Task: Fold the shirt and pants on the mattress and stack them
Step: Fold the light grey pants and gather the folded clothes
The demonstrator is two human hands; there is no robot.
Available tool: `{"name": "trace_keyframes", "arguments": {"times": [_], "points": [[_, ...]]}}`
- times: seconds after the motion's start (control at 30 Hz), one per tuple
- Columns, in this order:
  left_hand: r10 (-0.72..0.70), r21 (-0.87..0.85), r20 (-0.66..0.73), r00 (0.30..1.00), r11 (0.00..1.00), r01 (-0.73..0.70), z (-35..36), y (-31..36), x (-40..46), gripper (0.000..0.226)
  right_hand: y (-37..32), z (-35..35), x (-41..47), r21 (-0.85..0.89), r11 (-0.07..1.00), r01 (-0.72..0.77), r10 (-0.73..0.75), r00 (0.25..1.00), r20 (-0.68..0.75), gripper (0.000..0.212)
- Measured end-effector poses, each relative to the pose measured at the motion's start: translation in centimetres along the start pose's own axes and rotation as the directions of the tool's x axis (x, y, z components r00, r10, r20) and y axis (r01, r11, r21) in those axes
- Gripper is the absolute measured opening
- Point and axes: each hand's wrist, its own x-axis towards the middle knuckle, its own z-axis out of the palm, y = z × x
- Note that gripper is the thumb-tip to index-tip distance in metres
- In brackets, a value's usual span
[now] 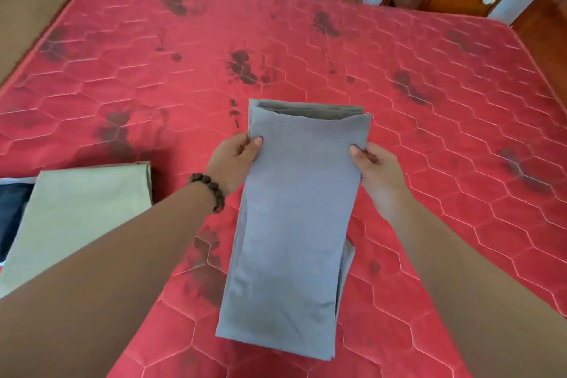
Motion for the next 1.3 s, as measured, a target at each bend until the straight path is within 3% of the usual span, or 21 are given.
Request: {"name": "trace_keyframes", "arguments": {"times": [0.07, 0.13, 0.17, 0.27, 0.33, 0.4, 0.47, 0.53, 0.6, 0.63, 0.73, 0.77, 0.83, 0.93, 1.03, 1.17, 1.3], "points": [[-0.180, 0.074, 0.081, 0.980, 0.982, 0.174, 2.0, -5.6, 2.2, 0.029, 5.2, 1.1, 2.6, -0.026, 0.989, -0.144, 0.145, 0.989, 0.027, 0.019], [-0.402, 0.101, 0.208, 0.892, 0.916, 0.389, 4.2, -11.4, 2.6, 0.022, 11.0, 2.4, 3.1, -0.063, 0.950, -0.307, 0.311, 0.948, 0.067, 0.023], [-0.440, 0.127, 0.203, 0.875, 0.898, 0.422, 5.2, -13.6, 2.4, 0.017, 13.4, 2.9, 2.7, -0.066, 0.932, -0.357, 0.361, 0.930, 0.064, 0.026], [-0.348, 0.293, -0.029, 0.937, 0.893, 0.341, 6.3, -16.6, 2.6, 0.024, 17.1, 3.6, 2.2, -0.129, 0.933, -0.336, 0.326, 0.941, -0.091, 0.023], [-0.281, 0.298, -0.043, 0.959, 0.912, 0.281, 6.4, -15.7, 3.1, 0.039, 17.1, 3.5, 2.7, -0.138, 0.949, -0.282, 0.270, 0.958, -0.098, 0.019], [-0.263, 0.201, -0.009, 0.965, 0.945, 0.260, 6.4, -14.0, 4.0, 0.063, 16.2, 3.1, 3.4, -0.167, 0.962, -0.217, 0.206, 0.975, -0.079, 0.013], [-0.313, -0.031, 0.039, 0.949, 0.949, 0.314, 6.6, -12.2, 4.9, 0.073, 15.3, 2.8, 4.2, -0.185, 0.971, -0.148, 0.141, 0.989, -0.049, 0.007], [-0.300, -0.175, 0.088, 0.950, 0.934, 0.311, 6.8, -10.6, 5.8, 0.056, 14.0, 2.9, 5.0, -0.153, 0.984, -0.094, 0.092, 0.996, -0.021, 0.009], [-0.164, -0.207, 0.082, 0.983, 0.962, 0.178, 7.1, -9.6, 6.7, 0.020, 12.6, 3.2, 6.0, -0.077, 0.996, -0.051, 0.048, 0.998, -0.034, 0.017], [-0.097, -0.235, 0.070, 0.993, 0.966, 0.111, 7.0, -9.2, 7.3, 0.012, 12.0, 3.4, 6.5, -0.030, 0.999, -0.024, 0.022, 0.998, -0.052, 0.020], [0.020, -0.313, 0.047, 0.999, 0.950, -0.004, 6.1, -9.1, 9.4, 0.028, 11.0, 3.7, 8.3, 0.013, 0.999, 0.047, -0.045, 0.992, -0.118, 0.017], [-0.003, -0.295, 0.037, 0.999, 0.955, 0.014, 6.0, -9.5, 10.0, 0.030, 11.3, 3.9, 8.8, -0.003, 1.000, 0.027, -0.027, 0.991, -0.129, 0.014], [-0.175, -0.187, 0.018, 0.984, 0.967, 0.176, 5.8, -11.2, 10.7, 0.027, 12.8, 4.4, 9.3, -0.110, 0.986, -0.124, 0.111, 0.987, -0.113, 0.009], [-0.412, 0.032, 0.065, 0.909, 0.911, 0.411, 5.9, -13.9, 10.1, 0.028, 15.0, 4.7, 9.2, -0.343, 0.891, -0.297, 0.282, 0.955, -0.092, 0.037], [-0.414, 0.056, 0.096, 0.905, 0.910, 0.410, 5.7, -14.6, 10.0, 0.041, 15.1, 4.4, 9.5, -0.398, 0.859, -0.322, 0.317, 0.945, -0.081, 0.036], [-0.336, 0.229, 0.110, 0.936, 0.924, 0.305, 5.5, -14.2, 10.3, 0.028, 15.1, 3.9, 9.6, -0.532, 0.803, -0.268, 0.324, 0.946, 0.012, 0.026], [-0.342, 0.243, 0.069, 0.937, 0.917, 0.317, 5.9, -14.3, 9.5, 0.038, 15.1, 4.1, 9.1, -0.502, 0.801, -0.328, 0.350, 0.935, -0.052, 0.036]]}}
